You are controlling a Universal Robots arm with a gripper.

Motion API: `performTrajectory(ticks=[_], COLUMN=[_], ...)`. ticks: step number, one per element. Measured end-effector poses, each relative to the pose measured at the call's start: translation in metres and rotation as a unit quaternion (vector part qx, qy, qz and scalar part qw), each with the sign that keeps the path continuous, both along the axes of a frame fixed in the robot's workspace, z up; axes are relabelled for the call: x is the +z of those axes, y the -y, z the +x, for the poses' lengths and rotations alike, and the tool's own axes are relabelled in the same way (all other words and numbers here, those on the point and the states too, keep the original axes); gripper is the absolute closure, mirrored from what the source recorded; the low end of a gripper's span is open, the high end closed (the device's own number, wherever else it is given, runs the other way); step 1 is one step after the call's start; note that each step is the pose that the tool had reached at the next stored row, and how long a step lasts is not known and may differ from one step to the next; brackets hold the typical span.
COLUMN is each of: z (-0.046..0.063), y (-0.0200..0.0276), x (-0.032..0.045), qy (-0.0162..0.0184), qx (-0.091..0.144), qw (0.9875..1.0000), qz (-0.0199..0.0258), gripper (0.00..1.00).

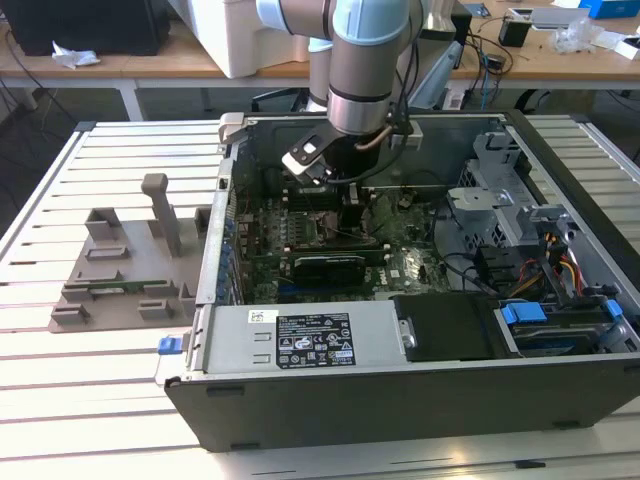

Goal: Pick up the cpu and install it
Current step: 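Place the cpu into insertion slot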

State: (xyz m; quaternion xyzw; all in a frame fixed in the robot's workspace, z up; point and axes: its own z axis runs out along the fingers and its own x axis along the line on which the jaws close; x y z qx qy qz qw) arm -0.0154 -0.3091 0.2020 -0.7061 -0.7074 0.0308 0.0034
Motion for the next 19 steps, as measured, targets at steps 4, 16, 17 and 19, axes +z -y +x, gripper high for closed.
performTrajectory(ticks=[4, 16, 17, 19], z=[0.0000, 0.0000, 0.0000, 0.0000], y=[0.0000, 0.0000, 0.0000, 0.0000], x=[-0.0004, -0.0007, -0.0007, -0.0006], qy=[0.0000, 0.0000, 0.0000, 0.0000], qx=[0.000, 0.000, 0.000, 0.000], qw=[1.0000, 1.0000, 1.0000, 1.0000], qz=[0.0000, 0.0001, 0.0000, -0.0001], gripper=[0.45, 0.38, 0.38, 0.46])
